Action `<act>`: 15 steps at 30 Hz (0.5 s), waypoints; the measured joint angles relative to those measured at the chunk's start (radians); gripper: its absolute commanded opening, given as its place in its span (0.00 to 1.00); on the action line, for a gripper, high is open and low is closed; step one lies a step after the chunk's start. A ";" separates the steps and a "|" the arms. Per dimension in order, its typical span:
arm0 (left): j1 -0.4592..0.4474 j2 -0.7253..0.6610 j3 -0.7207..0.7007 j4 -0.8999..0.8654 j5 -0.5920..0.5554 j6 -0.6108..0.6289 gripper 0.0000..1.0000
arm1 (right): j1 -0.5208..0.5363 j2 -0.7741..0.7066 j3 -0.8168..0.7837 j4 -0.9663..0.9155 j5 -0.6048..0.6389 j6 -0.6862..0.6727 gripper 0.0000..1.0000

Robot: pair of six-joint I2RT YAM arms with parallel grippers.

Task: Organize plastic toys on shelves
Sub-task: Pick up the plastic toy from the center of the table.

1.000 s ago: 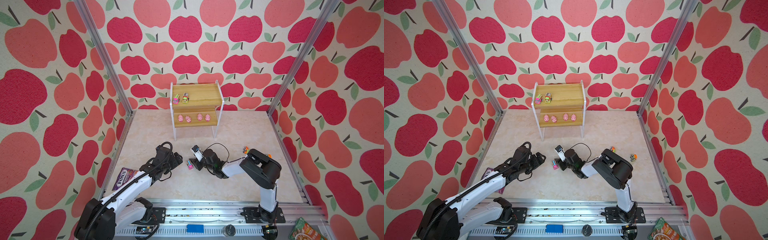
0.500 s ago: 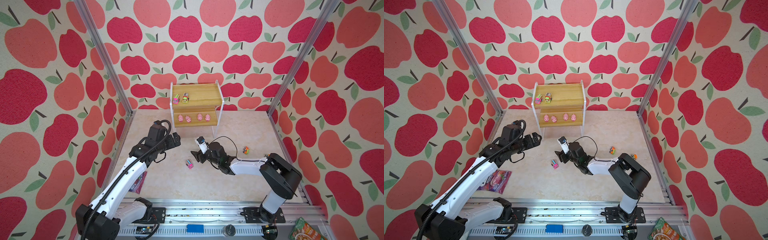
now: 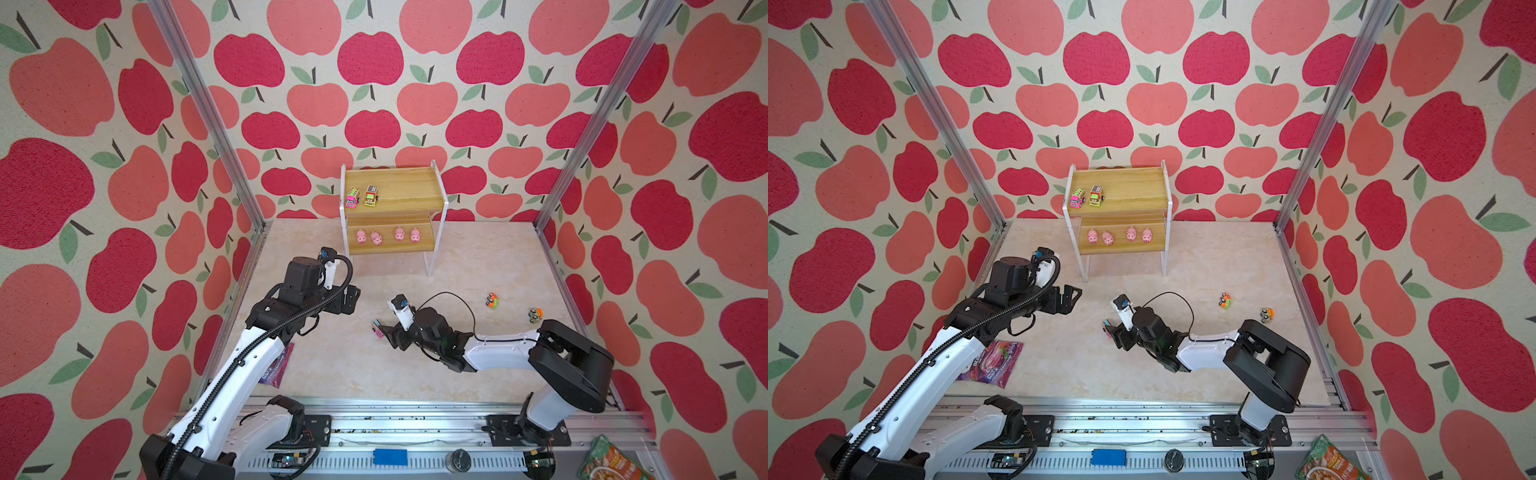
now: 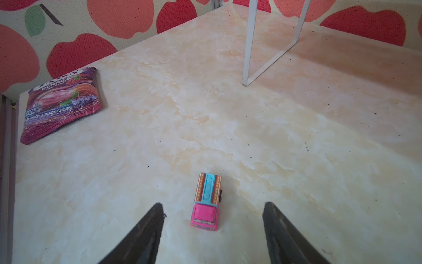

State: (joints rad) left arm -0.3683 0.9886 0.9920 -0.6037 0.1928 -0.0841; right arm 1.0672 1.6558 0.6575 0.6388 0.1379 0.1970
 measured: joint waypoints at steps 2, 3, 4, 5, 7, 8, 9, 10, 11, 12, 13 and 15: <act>0.000 -0.033 -0.032 0.018 0.008 0.033 0.99 | 0.007 0.034 0.000 0.003 0.008 0.008 0.69; 0.000 -0.045 -0.043 0.025 0.011 0.044 0.99 | 0.011 0.047 0.002 0.003 0.011 0.011 0.68; 0.000 -0.056 -0.054 0.032 0.017 0.053 0.99 | 0.015 0.066 0.006 0.003 0.015 0.014 0.68; 0.000 -0.067 -0.064 0.039 0.020 0.059 0.99 | 0.019 0.084 0.012 0.003 0.019 0.015 0.67; 0.000 -0.075 -0.072 0.048 0.026 0.069 0.99 | 0.024 0.113 0.026 0.003 0.023 0.018 0.66; 0.000 -0.076 -0.073 0.055 0.026 0.076 0.99 | 0.024 0.124 0.033 0.003 0.023 0.019 0.65; 0.000 -0.076 -0.073 0.060 0.025 0.076 0.99 | 0.024 0.133 0.040 0.003 0.023 0.020 0.64; 0.000 -0.078 -0.074 0.064 0.025 0.076 0.99 | 0.025 0.143 0.048 0.003 0.024 0.022 0.64; 0.000 -0.079 -0.074 0.067 0.025 0.077 0.99 | 0.025 0.152 0.058 0.004 0.024 0.023 0.64; 0.000 -0.081 -0.076 0.071 0.025 0.076 0.99 | 0.025 0.162 0.068 0.006 0.026 0.023 0.63; 0.000 -0.083 -0.077 0.074 0.025 0.076 0.99 | 0.025 0.174 0.078 0.010 0.026 0.026 0.62; 0.000 -0.086 -0.078 0.077 0.024 0.076 0.99 | 0.025 0.195 0.096 0.014 0.026 0.030 0.59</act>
State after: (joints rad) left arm -0.3687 0.9028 0.9142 -0.5266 0.2173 -0.0078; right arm 1.0924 1.8503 0.7532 0.6529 0.1642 0.2268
